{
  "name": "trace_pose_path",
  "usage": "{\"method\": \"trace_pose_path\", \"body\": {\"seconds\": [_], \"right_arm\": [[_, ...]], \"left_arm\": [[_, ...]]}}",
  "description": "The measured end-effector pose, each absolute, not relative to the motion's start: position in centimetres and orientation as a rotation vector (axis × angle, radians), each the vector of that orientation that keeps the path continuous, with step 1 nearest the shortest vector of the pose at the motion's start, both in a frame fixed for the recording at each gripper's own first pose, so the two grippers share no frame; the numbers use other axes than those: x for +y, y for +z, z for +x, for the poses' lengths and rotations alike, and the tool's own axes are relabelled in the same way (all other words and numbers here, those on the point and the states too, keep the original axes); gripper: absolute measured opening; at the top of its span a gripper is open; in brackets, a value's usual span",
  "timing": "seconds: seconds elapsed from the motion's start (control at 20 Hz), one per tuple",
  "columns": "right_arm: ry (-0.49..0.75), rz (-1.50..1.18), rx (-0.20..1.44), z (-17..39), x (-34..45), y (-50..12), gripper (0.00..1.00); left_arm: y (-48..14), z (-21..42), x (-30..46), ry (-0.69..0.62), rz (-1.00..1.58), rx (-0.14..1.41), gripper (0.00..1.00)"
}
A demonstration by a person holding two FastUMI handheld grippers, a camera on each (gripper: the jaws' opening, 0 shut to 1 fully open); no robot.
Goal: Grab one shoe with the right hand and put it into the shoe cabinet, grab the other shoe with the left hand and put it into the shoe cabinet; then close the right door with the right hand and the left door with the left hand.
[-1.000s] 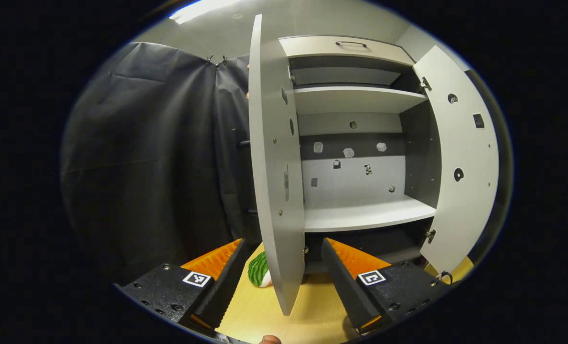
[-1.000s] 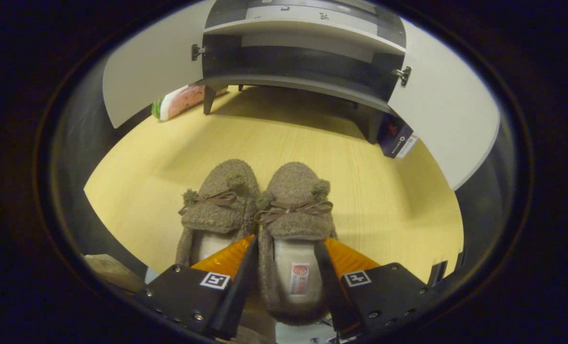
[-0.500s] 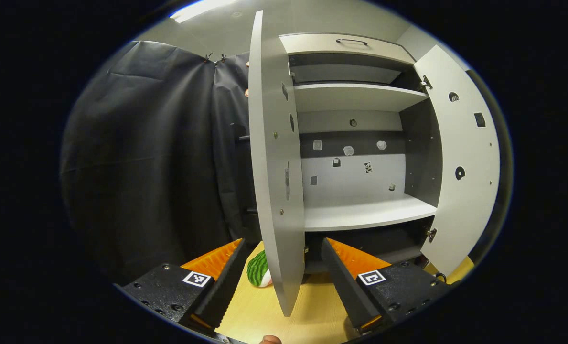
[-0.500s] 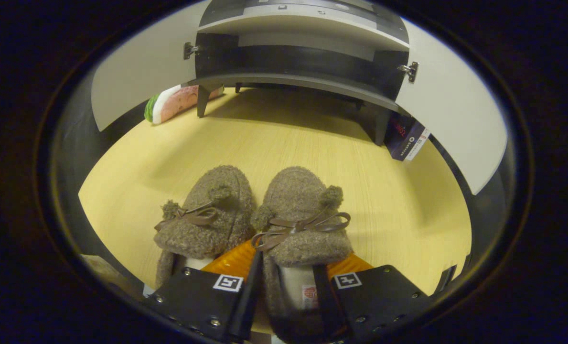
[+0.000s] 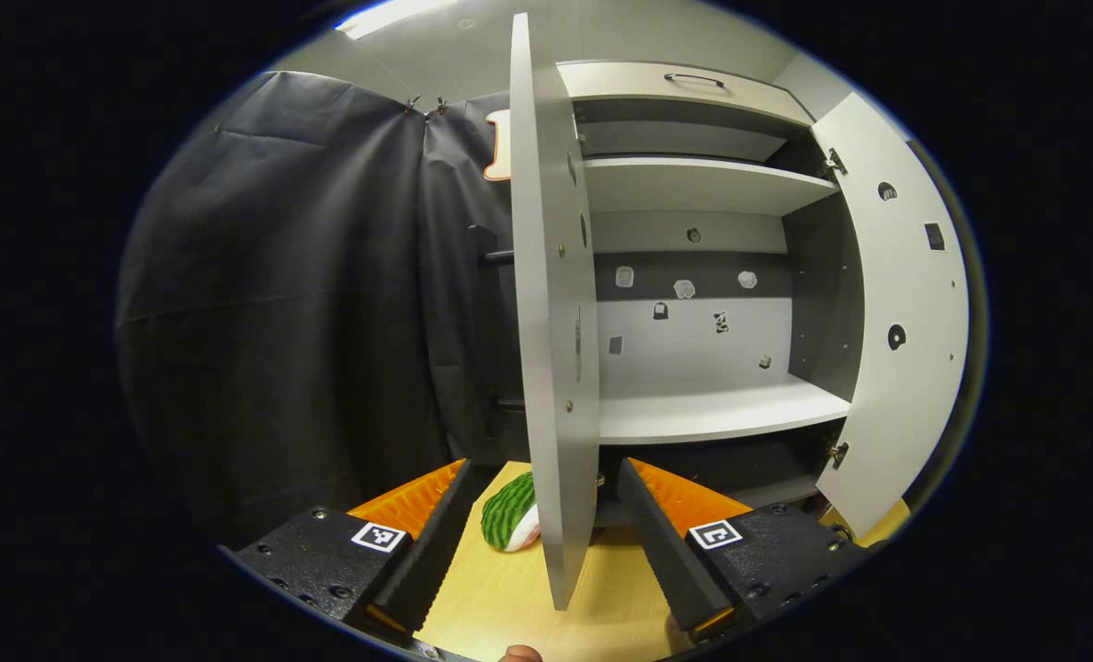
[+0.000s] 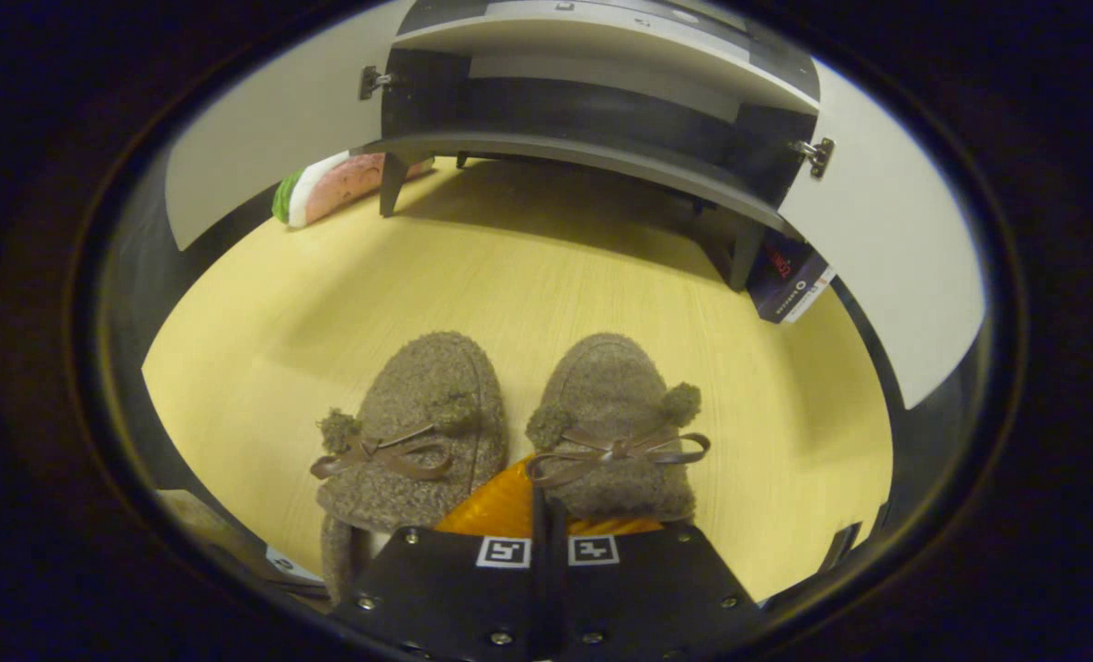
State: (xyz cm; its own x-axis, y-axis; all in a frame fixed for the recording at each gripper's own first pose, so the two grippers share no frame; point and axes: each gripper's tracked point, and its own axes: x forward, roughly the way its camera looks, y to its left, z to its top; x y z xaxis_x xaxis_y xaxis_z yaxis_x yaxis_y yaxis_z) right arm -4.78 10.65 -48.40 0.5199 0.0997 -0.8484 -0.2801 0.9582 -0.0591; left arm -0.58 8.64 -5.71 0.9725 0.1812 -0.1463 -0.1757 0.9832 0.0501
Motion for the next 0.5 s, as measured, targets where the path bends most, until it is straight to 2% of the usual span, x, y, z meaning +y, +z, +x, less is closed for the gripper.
{"method": "trace_pose_path", "body": {"seconds": [0.25,0.5], "right_arm": [[0.202,-0.133,0.962,-2.4,10.4,-45.6,0.01],[0.187,-0.091,0.809,4.2,10.6,-38.0,0.01]], "left_arm": [[-5.7,-0.7,9.8,0.195,0.049,0.155,0.96],[-5.7,-0.5,10.3,0.196,0.053,0.157,0.96]]}}
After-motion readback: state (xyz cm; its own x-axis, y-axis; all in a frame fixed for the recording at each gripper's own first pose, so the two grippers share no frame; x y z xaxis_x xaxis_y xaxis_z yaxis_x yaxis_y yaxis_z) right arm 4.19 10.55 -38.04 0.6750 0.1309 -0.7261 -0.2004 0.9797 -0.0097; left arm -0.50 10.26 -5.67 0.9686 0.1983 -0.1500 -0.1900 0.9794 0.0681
